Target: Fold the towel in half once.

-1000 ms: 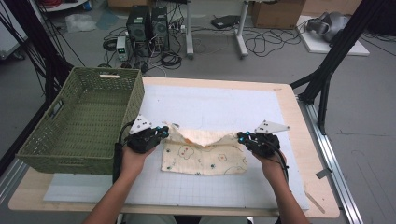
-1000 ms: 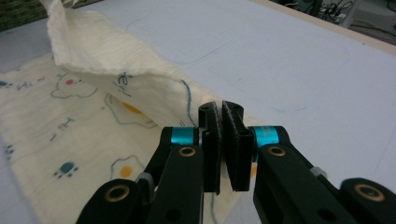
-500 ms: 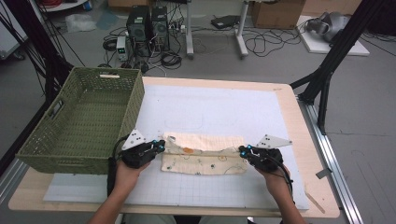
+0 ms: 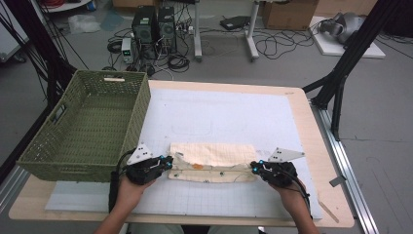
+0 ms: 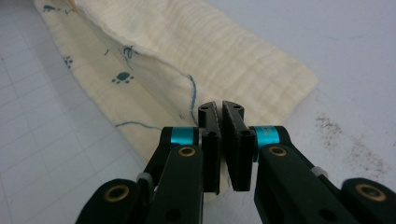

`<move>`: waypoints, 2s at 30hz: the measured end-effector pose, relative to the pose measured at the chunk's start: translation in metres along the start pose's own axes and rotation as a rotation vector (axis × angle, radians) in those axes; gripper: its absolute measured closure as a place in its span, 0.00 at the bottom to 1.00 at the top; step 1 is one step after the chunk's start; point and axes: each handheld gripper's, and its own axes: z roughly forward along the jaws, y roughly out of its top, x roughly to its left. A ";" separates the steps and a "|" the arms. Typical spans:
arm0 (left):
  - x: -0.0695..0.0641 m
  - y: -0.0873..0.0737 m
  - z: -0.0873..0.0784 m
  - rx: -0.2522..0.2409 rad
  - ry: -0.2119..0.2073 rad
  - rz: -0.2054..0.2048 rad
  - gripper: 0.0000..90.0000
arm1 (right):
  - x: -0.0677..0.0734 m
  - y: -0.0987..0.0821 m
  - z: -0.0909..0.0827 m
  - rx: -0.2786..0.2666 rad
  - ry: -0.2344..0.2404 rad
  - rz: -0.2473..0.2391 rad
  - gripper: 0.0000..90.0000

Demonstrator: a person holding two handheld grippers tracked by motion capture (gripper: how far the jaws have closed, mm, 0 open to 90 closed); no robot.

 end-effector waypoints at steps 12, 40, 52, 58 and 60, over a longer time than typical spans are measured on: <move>0.008 0.005 -0.005 -0.031 0.039 -0.069 0.61 | -0.004 -0.002 -0.026 -0.110 0.034 0.066 0.72; 0.021 0.017 0.037 0.051 0.118 -0.066 0.97 | -0.012 0.001 -0.002 -0.044 -0.052 0.091 0.66; 0.028 0.026 0.045 0.019 0.187 -0.131 0.98 | -0.013 0.007 0.021 0.031 -0.080 0.132 0.73; 0.028 0.023 0.046 0.059 0.193 -0.119 0.97 | -0.018 0.009 0.027 0.054 -0.085 0.118 0.97; 0.028 0.023 0.047 0.065 0.198 -0.121 0.97 | -0.018 0.010 0.027 0.052 -0.108 0.098 0.98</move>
